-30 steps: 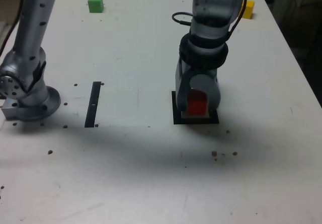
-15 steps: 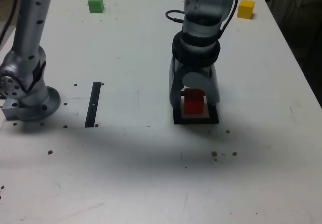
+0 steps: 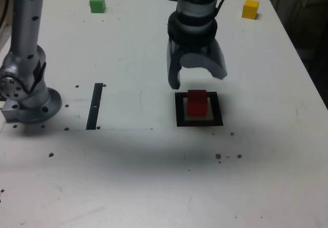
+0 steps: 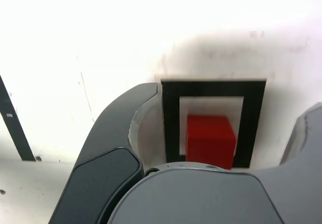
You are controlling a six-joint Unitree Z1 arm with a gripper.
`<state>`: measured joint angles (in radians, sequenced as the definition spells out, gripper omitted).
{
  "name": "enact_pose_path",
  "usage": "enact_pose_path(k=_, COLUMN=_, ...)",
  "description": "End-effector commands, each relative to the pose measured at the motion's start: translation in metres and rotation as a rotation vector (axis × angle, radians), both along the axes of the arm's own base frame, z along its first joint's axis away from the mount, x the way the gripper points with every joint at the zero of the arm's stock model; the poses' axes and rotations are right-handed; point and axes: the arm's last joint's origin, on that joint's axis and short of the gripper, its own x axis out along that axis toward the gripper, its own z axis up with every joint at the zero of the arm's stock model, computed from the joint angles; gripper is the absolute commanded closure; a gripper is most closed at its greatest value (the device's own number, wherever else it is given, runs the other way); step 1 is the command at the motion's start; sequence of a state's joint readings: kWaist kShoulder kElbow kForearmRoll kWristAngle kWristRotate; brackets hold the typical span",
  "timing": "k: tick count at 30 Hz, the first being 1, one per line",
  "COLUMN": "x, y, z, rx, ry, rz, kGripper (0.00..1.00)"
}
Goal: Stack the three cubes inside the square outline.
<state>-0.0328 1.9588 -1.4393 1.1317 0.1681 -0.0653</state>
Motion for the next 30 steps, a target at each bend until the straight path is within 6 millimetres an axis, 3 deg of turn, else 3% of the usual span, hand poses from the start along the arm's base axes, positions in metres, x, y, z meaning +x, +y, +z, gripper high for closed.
enact_pose_path(k=1, x=0.0, y=0.007, z=0.005, rx=0.001, ry=-0.016, rz=0.002, kGripper=0.01)
enact_pose_path(k=17, x=0.012, y=0.063, z=0.023, rx=-0.027, ry=-0.023, rz=-0.112, kGripper=0.0)
enact_pose_path(k=30, x=0.034, y=0.12, z=0.023, rx=0.005, ry=0.027, rz=-0.174, kGripper=0.01)
